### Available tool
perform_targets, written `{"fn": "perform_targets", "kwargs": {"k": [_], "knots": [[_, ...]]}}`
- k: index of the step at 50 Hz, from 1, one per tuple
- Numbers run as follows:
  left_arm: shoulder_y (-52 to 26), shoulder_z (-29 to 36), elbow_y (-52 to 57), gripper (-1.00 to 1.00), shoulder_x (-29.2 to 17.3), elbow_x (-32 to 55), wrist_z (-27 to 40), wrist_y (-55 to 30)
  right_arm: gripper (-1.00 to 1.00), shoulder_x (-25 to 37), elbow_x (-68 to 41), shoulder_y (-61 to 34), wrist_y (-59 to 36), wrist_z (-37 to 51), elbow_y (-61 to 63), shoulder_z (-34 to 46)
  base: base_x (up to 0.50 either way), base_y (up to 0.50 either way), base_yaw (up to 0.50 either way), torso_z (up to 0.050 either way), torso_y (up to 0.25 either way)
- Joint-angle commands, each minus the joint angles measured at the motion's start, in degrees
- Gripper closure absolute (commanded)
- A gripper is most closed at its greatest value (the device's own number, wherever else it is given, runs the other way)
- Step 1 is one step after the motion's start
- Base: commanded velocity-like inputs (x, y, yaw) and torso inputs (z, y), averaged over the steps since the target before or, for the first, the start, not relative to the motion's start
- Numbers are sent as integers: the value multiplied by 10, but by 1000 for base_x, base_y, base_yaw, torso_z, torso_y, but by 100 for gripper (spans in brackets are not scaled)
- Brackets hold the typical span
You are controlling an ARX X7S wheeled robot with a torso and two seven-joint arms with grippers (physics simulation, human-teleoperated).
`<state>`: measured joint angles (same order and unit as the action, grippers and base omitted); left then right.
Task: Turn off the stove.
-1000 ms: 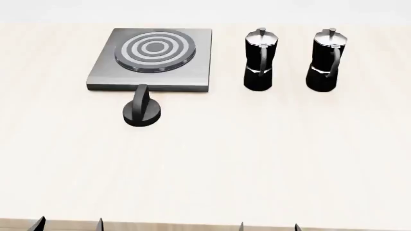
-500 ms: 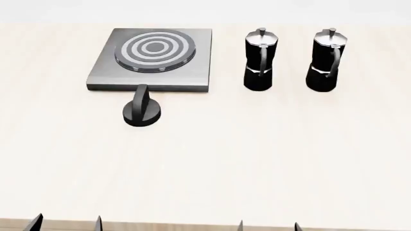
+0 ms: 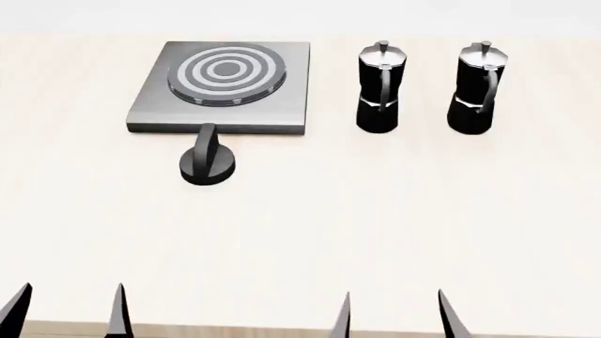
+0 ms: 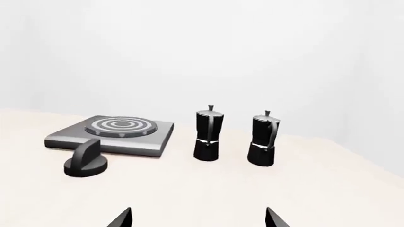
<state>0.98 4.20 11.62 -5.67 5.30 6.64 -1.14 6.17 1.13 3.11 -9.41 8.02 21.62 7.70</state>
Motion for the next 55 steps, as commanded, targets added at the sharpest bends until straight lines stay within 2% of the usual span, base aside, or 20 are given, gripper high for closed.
{"fn": "perform_targets", "kwargs": {"k": [1,32,55], "knots": [[8,-17,84,-100,-6,34,-11,-48,-100,7,49,9,-44,5,99,8,0,0,0,0,0],[16,-41,262,-100,-37,120,24,-132,-100,29,107,6,-118,17,270,49,0,0,0,0,0],[17,-60,319,-100,-53,171,43,-158,-100,40,107,16,-102,37,283,51,0,0,0,0,0]]}}
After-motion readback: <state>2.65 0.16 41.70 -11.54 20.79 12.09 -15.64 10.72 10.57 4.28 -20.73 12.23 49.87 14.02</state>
